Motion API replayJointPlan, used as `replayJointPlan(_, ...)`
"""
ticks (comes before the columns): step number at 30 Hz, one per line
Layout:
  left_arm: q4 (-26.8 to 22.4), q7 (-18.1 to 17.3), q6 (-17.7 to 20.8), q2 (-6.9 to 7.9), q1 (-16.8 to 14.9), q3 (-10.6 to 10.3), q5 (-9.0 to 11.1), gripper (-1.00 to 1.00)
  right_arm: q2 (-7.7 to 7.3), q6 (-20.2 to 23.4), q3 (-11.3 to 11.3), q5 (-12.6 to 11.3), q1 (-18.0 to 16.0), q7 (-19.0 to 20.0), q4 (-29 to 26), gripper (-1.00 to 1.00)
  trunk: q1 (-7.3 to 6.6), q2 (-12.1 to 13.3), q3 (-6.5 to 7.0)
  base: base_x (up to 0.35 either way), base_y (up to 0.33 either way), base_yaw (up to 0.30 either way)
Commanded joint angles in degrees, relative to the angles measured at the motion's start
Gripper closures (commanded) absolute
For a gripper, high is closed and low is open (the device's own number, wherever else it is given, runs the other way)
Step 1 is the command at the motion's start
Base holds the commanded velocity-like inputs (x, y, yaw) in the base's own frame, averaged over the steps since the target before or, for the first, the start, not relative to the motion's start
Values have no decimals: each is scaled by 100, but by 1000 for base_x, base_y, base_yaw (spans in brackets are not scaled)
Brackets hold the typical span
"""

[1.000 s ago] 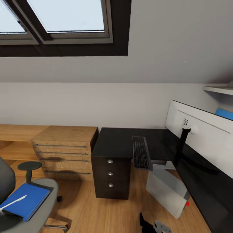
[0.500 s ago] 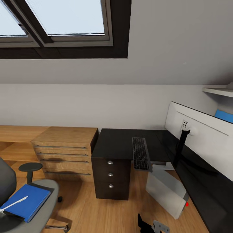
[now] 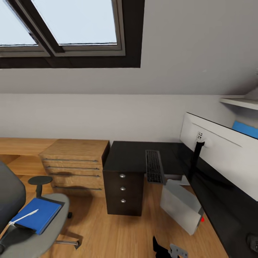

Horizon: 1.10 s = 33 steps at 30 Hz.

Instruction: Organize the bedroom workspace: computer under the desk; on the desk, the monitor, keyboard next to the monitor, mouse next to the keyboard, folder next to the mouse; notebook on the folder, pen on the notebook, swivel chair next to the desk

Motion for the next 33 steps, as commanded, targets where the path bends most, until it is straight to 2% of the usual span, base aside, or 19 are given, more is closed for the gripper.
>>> replayJointPlan(1, -16, 19, 31, -3, 2, 6, 62, -100, 2, -7, -45, -34, -4, 60, 6, -100, -25, 36, 11, -337, 0, 0)
replayJointPlan(26, -16, 11, 39, -6, 1, 3, 74, -100, 4, -25, -38, -15, -4, 80, 6, -100, -574, 1038, 460, -339, 0, 0)
replayJointPlan(31, -18, 10, 36, -14, 1, 2, 64, -100, 4, -28, -40, -15, -4, 89, -13, -100, -684, 1239, 550, -205, 0, 0)
replayJointPlan(32, -832, -5, 93, -34, 1, -6, 68, -100, 16, 117, -49, -23, -26, -108, -544, -100, -706, 1279, 568, -11, 0, 0)
replayJointPlan(33, -939, -6, 125, -34, 1, -6, 68, -100, 19, 183, -46, -21, -29, -188, -685, -100, -728, 1319, 586, -9, 0, 0)
